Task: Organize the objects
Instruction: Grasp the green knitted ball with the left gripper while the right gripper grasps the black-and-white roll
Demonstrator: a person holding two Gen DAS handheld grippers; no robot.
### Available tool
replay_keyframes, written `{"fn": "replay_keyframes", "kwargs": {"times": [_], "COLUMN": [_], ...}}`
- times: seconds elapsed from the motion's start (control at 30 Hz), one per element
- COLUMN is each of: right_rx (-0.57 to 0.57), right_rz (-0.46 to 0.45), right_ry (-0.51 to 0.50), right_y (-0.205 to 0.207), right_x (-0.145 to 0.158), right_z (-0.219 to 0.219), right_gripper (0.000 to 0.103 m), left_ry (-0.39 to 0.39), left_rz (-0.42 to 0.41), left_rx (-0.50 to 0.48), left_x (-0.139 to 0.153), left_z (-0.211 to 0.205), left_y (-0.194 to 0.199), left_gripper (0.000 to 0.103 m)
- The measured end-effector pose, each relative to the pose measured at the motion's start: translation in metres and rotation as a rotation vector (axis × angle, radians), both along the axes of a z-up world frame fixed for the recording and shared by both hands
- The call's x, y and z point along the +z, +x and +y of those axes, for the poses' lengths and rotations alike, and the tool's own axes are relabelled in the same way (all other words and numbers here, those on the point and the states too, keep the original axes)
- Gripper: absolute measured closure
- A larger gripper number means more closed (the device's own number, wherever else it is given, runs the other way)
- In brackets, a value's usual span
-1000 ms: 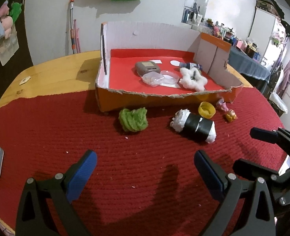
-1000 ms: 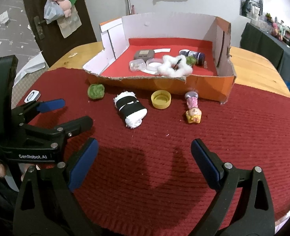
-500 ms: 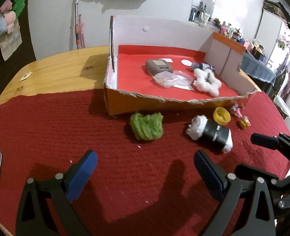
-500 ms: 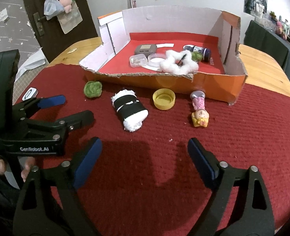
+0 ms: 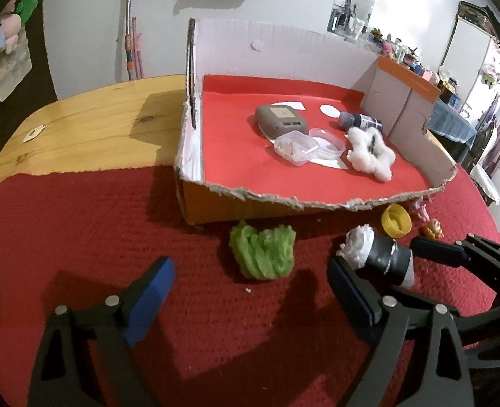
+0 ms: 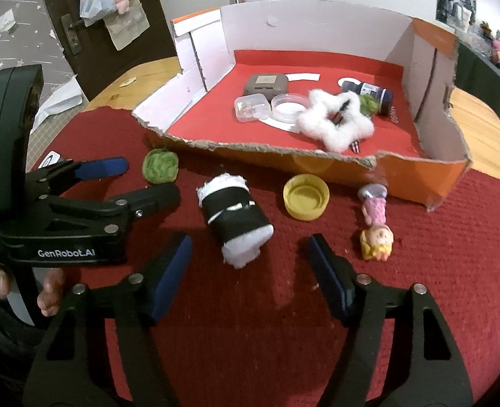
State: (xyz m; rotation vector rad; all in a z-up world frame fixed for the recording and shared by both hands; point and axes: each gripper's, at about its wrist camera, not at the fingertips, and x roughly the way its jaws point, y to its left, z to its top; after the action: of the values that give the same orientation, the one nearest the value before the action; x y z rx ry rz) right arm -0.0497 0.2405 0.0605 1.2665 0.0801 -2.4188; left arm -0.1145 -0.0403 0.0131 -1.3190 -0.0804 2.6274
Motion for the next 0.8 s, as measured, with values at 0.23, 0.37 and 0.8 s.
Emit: {"fn": "replay_keyframes", "kwargs": {"times": [0.23,0.37,0.8], "right_rx": [0.023,0.033,0.032], "right_rz": [-0.008,-0.005,0.007], "right_ry": [0.002,0.012,-0.009], "right_y": [-0.010,-0.011,-0.003], "right_x": [-0.001,-0.002,0.006], "right_z": [-0.009,-0.014,-0.010], "right_gripper": [0.049,0.055,0.063], "left_ry": [-0.001,-0.001,0.019], "left_rz": [0.001,0.003,0.006], "left_rx": [-0.016,-0.019,-0.047], "left_x": [0.002,0.002,0.006], "left_z": [-0.001,-0.002,0.002], "left_y": [-0.006,-0.007,0.003], "left_gripper": [0.030,0.038,0.066]}}
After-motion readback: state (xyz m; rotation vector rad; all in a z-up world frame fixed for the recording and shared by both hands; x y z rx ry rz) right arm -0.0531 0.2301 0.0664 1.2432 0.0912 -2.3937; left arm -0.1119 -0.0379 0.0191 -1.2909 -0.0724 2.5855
